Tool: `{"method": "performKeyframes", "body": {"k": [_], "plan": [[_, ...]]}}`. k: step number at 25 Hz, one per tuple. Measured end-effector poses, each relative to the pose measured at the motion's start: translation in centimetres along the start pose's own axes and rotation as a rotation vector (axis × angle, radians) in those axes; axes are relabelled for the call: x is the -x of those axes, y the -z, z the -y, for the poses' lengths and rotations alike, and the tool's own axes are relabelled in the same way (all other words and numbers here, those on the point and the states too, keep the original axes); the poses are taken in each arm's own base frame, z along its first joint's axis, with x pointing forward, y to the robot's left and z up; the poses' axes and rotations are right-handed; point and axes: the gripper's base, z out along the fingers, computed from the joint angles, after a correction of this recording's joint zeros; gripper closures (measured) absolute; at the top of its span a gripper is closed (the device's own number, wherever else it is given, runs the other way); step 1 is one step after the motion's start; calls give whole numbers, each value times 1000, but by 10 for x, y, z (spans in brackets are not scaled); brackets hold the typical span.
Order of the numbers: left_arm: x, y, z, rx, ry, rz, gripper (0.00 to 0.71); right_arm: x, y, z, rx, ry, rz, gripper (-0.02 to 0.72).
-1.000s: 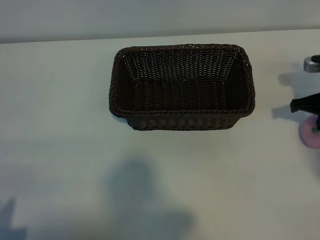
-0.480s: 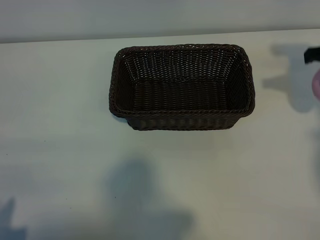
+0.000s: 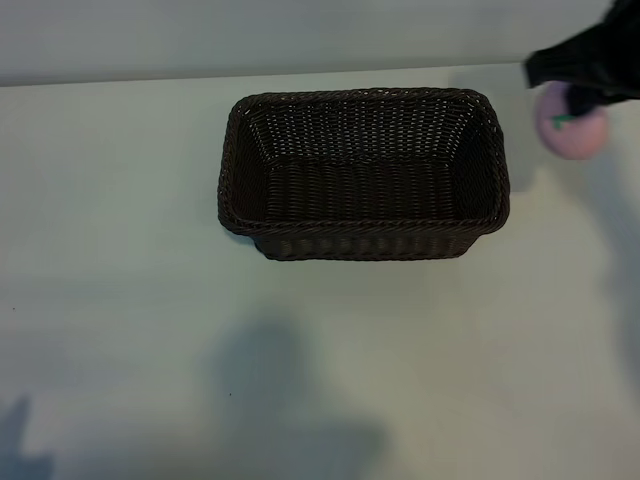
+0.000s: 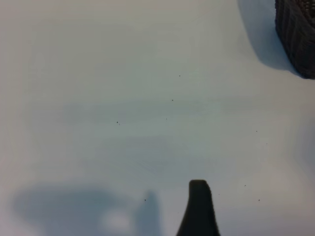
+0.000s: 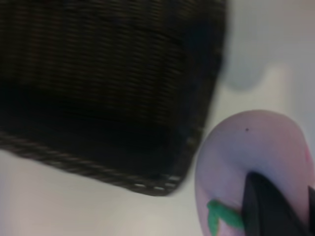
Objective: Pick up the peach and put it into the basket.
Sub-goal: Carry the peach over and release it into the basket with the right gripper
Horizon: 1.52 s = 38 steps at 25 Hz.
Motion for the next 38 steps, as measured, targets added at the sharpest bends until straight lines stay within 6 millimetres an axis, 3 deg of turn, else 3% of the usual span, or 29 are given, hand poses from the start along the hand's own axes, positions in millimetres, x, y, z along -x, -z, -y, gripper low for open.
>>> {"method": "performKeyframes", "body": {"k": [5, 13, 21, 29, 33, 38], "plan": [[0, 0, 0, 0, 0, 0, 140, 8, -13, -40, 53, 102, -16, 662], [0, 0, 0, 0, 0, 0, 140, 14, -72, -76, 68, 194, -114, 662], [0, 0, 0, 0, 0, 0, 141, 7, -138, -77, 43, 209, -209, 662], [0, 0, 0, 0, 0, 0, 141, 9, -151, -77, 43, 209, -175, 654], [0, 0, 0, 0, 0, 0, 141, 10, -151, -78, 44, 209, -162, 544], [0, 0, 0, 0, 0, 0, 141, 10, -151, -78, 46, 218, -157, 249]]}}
